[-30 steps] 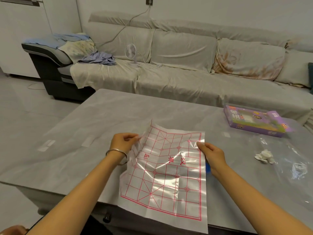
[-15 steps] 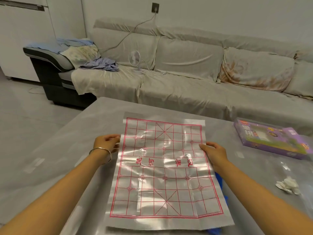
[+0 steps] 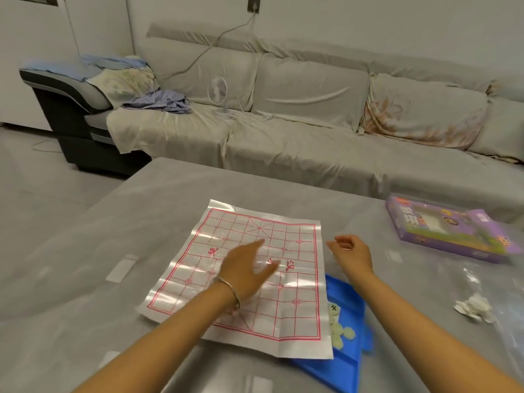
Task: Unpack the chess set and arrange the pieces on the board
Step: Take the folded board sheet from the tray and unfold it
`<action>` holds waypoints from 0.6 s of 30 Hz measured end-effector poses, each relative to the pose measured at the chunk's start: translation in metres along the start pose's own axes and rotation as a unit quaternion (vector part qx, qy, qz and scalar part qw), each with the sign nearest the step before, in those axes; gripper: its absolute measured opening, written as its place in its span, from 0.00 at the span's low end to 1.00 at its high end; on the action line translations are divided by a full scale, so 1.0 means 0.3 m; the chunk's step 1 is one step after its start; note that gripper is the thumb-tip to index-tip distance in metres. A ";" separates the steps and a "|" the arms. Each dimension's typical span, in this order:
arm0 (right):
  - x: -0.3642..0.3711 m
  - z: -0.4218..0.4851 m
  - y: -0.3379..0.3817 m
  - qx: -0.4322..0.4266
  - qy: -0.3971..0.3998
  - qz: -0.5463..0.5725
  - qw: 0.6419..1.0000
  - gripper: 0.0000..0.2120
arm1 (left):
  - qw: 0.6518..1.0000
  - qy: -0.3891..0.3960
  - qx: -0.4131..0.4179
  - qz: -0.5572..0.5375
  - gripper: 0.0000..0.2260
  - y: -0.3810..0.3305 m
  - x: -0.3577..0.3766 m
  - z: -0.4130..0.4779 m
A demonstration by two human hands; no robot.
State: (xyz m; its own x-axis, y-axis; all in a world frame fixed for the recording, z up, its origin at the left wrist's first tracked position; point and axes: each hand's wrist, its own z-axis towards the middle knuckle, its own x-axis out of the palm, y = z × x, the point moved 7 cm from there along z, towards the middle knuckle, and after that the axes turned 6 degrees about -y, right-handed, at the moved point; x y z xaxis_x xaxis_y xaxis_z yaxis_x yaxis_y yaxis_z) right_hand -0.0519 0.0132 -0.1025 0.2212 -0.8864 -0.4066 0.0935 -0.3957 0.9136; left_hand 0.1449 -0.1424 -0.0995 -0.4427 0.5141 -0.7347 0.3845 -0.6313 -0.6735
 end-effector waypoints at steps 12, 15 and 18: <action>-0.240 -0.227 -0.234 -0.023 0.075 -0.238 0.968 0.16 | 0.962 0.144 0.038 0.228 0.43 -0.115 0.253 -0.210; -0.214 -0.260 -0.235 -0.043 0.107 -0.294 0.949 0.16 | 0.964 0.135 0.021 0.229 0.54 -0.098 0.267 -0.205; -0.246 -0.275 -0.231 -0.063 0.097 -0.312 0.943 0.16 | 0.965 0.123 0.000 0.233 0.57 -0.090 0.266 -0.192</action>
State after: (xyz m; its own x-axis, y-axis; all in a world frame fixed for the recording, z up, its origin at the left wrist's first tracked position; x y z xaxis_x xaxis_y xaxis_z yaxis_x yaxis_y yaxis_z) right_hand 0.0055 0.1259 -0.1354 0.2570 -0.4257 -0.8676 0.3760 -0.7830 0.4955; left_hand 0.1459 -0.0507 -0.1448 -0.0175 0.2971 -0.9547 0.4953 -0.8269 -0.2664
